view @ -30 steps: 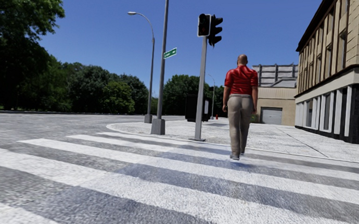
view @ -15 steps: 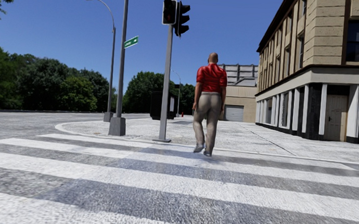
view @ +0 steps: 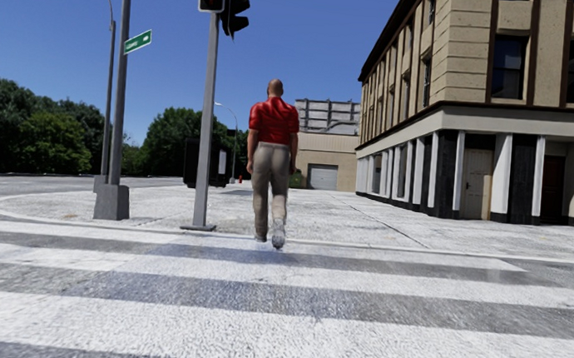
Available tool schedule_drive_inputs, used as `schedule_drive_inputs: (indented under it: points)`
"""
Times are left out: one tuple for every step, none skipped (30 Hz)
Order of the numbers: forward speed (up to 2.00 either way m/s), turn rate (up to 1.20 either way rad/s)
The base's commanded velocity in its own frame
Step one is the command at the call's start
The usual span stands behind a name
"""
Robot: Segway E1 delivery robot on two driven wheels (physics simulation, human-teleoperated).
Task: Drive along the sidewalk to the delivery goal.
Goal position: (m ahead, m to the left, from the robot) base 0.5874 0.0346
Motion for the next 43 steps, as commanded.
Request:
schedule_drive_inputs:
  points:
    - [1.0, -0.26]
    - [1.0, -0.26]
    - [1.0, -0.16]
    - [1.0, 0.0]
    - [1.0, 0.0]
    - [0.92, 0.0]
    - [0.8, 0.0]
    - [0.67, 0.0]
    - [0.67, 0.0]
    - [0.62, 0.0]
    - [0.51, 0.0]
    - [0.51, 0.0]
    - [0.28, 0.0]
    - [0.0, 0.0]
    - [0.0, 0.0]
    - [0.0, 0.0]
    - [0.0, 0.0]
    - [0.0, 0.0]
    - [0.0, 0.0]
    - [0.0, 0.0]
    - [0.0, 0.0]
    - [0.0, 0.0]
    - [0.0, 0.0]
    - [0.0, 0.0]
    - [0.0, 0.0]
    - [0.0, 0.0]
    - [0.0, 0.0]
    - [0.0, 0.0]
    - [0.0, 0.0]
    - [0.0, 0.0]
    - [0.0, 0.0]
    - [0.0, 0.0]
    - [0.0, 0.0]
    - [0.0, 0.0]
    - [0.0, 0.0]
    - [0.0, 0.0]
    - [0.0, 0.0]
    - [0.0, 0.0]
    - [0.0, 0.0]
    - [0.0, 0.0]
    - [0.0, 0.0]
    - [0.0, 0.0]
    - [0.0, 0.0]
